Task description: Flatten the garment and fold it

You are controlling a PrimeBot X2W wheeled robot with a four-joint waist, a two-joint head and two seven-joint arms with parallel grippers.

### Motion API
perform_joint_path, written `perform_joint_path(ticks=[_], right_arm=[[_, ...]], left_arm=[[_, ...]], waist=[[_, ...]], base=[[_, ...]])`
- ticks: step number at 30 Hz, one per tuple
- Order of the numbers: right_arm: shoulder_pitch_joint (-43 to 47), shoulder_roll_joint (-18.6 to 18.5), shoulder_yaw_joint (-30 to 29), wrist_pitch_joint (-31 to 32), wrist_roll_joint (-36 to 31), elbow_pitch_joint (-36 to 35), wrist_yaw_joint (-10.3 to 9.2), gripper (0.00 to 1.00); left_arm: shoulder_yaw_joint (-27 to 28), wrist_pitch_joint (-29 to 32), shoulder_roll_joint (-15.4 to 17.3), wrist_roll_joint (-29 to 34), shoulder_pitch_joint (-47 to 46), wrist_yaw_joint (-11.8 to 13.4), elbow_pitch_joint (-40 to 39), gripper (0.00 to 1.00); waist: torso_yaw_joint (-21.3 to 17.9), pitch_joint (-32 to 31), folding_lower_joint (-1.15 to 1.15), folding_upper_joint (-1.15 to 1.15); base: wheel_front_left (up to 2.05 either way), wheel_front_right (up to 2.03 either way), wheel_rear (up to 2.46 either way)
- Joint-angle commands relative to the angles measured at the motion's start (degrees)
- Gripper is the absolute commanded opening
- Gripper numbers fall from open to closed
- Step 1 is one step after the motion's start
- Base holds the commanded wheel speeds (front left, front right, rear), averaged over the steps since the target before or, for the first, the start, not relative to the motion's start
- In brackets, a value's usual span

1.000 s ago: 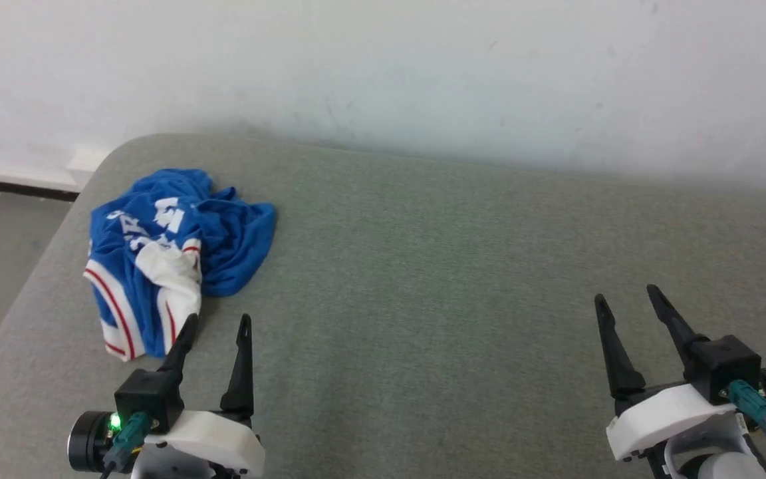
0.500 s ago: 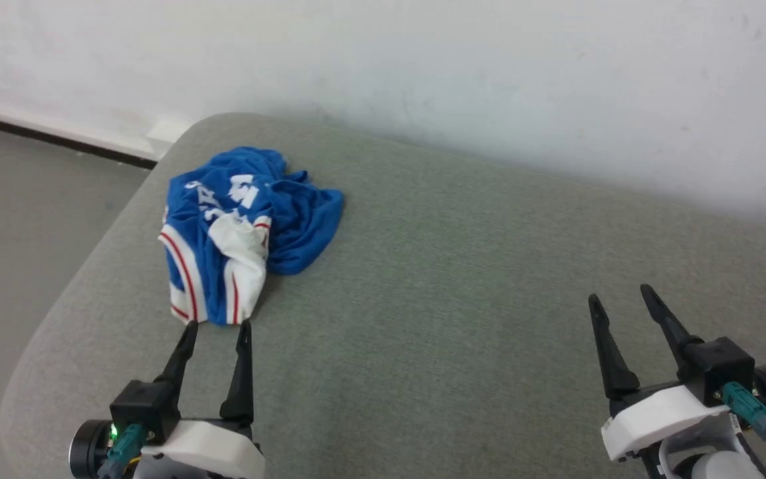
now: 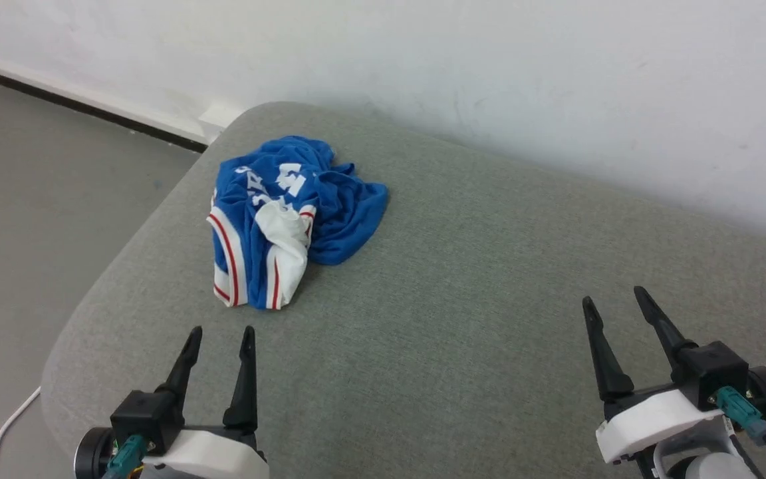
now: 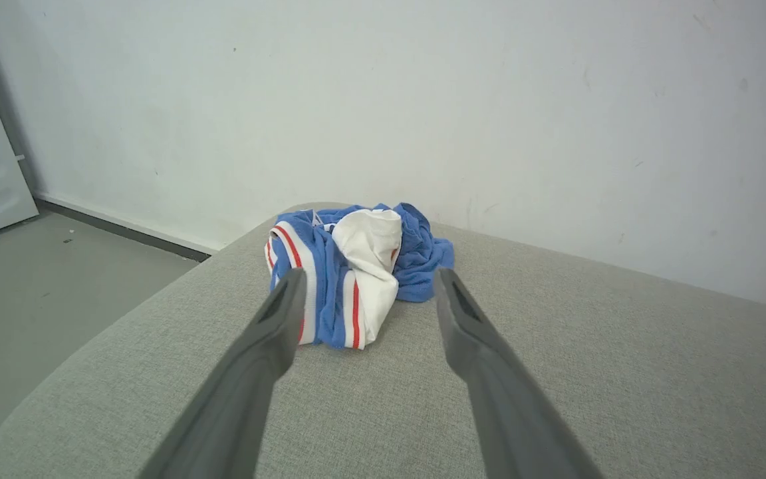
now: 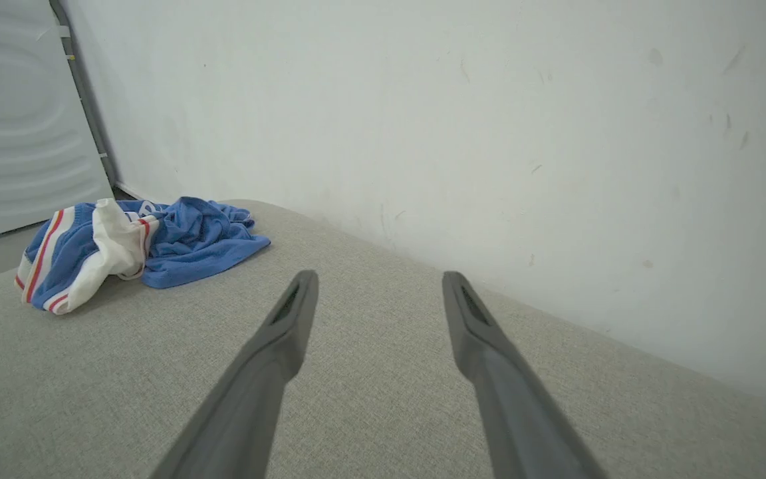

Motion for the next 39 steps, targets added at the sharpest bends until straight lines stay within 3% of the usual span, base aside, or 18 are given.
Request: perform_joint_path(ticks=[1, 39], right_arm=[[-0.95, 0.12, 0.14, -0.52, -0.3, 0.23, -0.08, 1.0], [-2.15, 0.19, 0.85, -5.06, -1.88, 2.32, -0.12, 1.0]], left_arm=[[-0.23, -0.55, -0.2, -0.58, 0.64, 0.15, -0.1, 1.0], [-1.75, -5.1, -0.29, -4.4, 2.42, -0.9, 0.47, 1.0]], waist=[[0.63, 0.07, 0.0, 0.0], [10.38, 1.5, 0.0, 0.0]], base=[[-0.01, -0.01, -0.01], [0.0, 0.0, 0.0]])
